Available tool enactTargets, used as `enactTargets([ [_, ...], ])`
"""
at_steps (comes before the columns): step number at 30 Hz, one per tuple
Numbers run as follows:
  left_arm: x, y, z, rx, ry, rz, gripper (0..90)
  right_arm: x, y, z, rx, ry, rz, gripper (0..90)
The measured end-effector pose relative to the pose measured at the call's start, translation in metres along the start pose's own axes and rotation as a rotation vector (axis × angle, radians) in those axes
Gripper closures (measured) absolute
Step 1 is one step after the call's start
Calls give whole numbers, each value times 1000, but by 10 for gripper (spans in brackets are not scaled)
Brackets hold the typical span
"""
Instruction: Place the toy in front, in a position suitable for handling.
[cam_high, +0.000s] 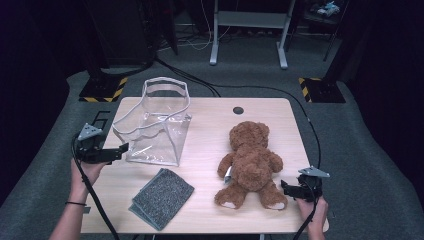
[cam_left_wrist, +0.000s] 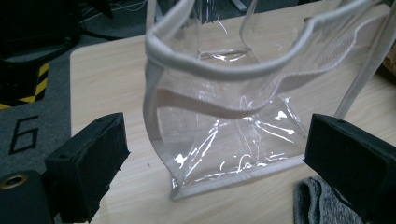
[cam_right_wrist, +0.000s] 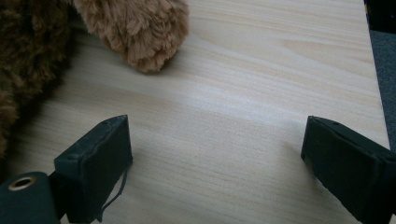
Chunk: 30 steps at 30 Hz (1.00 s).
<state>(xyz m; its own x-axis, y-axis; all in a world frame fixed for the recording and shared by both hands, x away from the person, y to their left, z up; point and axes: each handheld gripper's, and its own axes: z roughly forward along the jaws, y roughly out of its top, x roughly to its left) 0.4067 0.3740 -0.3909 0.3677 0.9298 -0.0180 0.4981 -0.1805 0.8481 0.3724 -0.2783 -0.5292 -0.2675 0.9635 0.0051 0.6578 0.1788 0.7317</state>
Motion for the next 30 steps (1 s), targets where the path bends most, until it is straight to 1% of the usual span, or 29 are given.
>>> enactTargets([
  [2, 2, 8, -3, 1, -14, -8, 59, 0, 0, 0, 0, 0, 1, 80],
  [3, 3, 17, -6, 1, -6, 1, 60, 0, 0, 0, -1, 0, -2, 80],
  [4, 3, 17, -6, 1, -6, 1, 60, 0, 0, 0, -1, 0, -2, 80],
  [5, 4, 22, -7, -6, -9, 3, 60, 0, 0, 0, 0, 0, 0, 80],
  [7, 3, 34, -9, -9, 3, 23, 64, 0, 0, 0, 0, 0, 0, 80],
  [9, 3, 46, -8, 1, -6, 43, 68, 0, 0, 0, 0, 0, -1, 80],
  [10, 2, 53, -6, 4, 4, 55, 71, 0, 0, 0, 0, 0, 0, 80],
  [11, 2, 58, -3, 11, 5, 64, 76, 0, 0, 0, 0, 0, 0, 80],
  [12, 2, 69, 3, 22, -4, 69, 80, 0, 0, 0, 0, 0, 0, 80],
  [13, 2, 69, 3, 22, -4, 69, 83, 0, 0, 0, -1, 0, 0, 80],
  [14, 2, 74, 7, 31, -2, 82, 83, 0, 0, 0, -1, 0, 0, 80],
  [15, 1, 83, 14, 41, 0, 90, 100, 0, 0, 0, 0, 1, -1, 81],
  [16, 1, 83, 14, 41, 0, 90, 107, 0, 0, 0, 0, 0, 0, 80],
  [17, 1, 87, 18, 50, -4, 97, 107, 0, 0, 0, 0, 0, 0, 80],
  [18, 1, 90, 23, 64, 5, 101, 116, 0, 0, 0, -1, 0, 1, 80],
  [20, 2, 96, 31, 81, 0, 106, 136, 0, 0, 0, -2, 1, 0, 81],
  [22, 3, 100, 39, 101, 17, 107, 154, 0, 0, 0, 0, 1, -1, 81],
  [23, 5, 103, 47, 122, 28, 116, 198, 0, 0, 0, 0, 0, 3, 81],
  [24, 5, 103, 47, 122, 28, 116, 222, 0, 0, 0, 0, 0, 3, 81],
  [25, 7, 104, 51, 138, 35, 121, 222, 0, 0, 0, -1, 1, -1, 81],
  [27, 11, 106, 58, 162, 30, 118, 267, 0, 0, 0, 0, 1, -1, 81],
  [28, 12, 106, 62, 175, 38, 114, 302, 0, 0, 0, 0, 0, 2, 81],
  [29, 14, 107, 65, 191, 26, 115, 366, 0, 0, 0, -1, 1, -2, 81],
  [30, 16, 107, 70, 216, 32, 117, 388, 0, 0, 0, 0, 0, 4, 81],
])
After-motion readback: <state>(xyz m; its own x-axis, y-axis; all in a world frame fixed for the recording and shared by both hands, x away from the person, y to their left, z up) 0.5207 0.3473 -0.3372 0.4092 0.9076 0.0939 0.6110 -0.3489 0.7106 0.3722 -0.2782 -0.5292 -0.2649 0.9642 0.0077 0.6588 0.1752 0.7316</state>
